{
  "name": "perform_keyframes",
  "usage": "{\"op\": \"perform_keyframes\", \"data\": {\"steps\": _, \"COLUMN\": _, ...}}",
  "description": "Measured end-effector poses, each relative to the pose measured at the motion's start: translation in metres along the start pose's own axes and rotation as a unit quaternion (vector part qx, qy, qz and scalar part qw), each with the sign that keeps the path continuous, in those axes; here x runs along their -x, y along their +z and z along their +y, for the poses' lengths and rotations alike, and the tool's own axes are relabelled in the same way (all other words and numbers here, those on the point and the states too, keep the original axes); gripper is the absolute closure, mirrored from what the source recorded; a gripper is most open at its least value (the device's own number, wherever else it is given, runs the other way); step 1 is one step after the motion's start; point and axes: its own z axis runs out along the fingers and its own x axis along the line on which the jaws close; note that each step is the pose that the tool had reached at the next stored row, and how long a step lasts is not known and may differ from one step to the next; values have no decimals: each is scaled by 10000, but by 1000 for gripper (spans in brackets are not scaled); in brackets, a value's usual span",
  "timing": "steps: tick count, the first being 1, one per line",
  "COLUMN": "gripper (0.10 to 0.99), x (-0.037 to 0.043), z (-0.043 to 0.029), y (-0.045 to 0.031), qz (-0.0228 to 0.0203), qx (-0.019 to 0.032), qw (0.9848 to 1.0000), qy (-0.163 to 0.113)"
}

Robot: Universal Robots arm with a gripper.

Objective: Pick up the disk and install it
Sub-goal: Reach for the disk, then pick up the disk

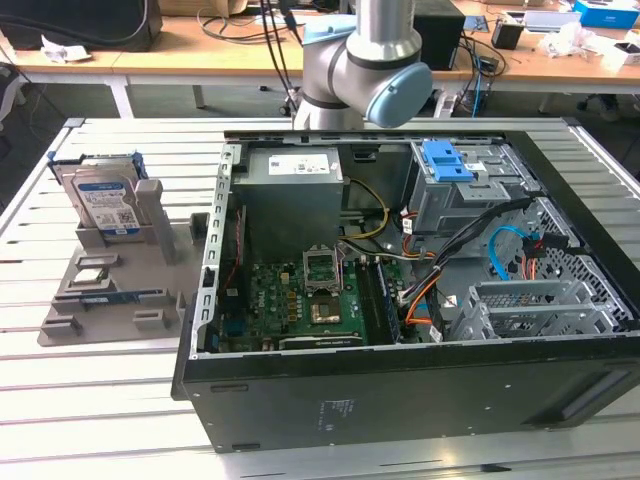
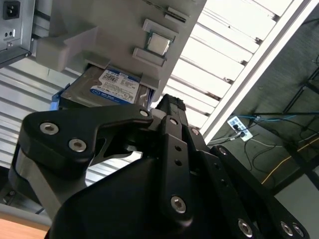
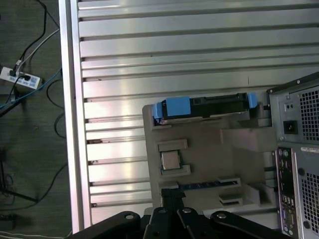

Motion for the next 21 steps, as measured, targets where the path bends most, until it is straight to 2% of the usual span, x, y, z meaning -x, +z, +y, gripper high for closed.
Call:
{"op": "perform_keyframes", "data": {"steps": 2, "gripper": 980, "x": -5, "z": 64, "y": 3, "qz": -1, "qx": -14, "qw": 10000, "qy": 0}}
{"op": "perform_keyframes", "data": {"steps": 3, "gripper": 980, "x": -9, "z": 119, "y": 6, "qz": -3, "qx": -33, "qw": 10000, "qy": -1}}
{"op": "perform_keyframes", "data": {"steps": 7, "gripper": 980, "x": -18, "z": 251, "y": 13, "qz": -8, "qx": -93, "qw": 10000, "qy": -2}}
{"op": "perform_keyframes", "data": {"steps": 21, "gripper": 980, "x": -19, "z": 254, "y": 13, "qz": -7, "qx": -94, "qw": 10000, "qy": -3}}
